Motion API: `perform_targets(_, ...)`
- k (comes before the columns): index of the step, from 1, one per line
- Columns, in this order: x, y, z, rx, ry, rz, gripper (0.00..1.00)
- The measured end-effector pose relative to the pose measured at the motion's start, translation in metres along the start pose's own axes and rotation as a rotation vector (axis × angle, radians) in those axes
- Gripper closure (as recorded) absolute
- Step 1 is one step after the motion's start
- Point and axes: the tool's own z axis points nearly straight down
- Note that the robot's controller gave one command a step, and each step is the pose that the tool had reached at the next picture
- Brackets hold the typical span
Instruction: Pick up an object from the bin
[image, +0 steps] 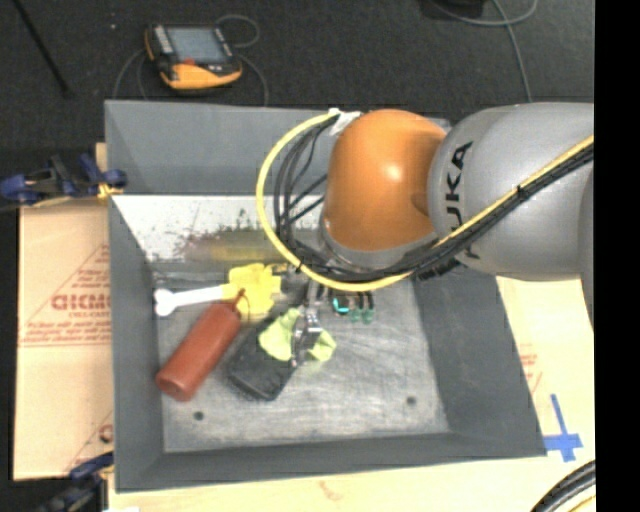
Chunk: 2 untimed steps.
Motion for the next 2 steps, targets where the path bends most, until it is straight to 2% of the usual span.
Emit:
perform_targets(1, -0.016, -0.019, 0.057, 0.0, -0.007, -0.01, 0.0)
perform_targets(2, 0.021, -0.006, 0.122, 0.0, -0.026, -0.116, 0.0)
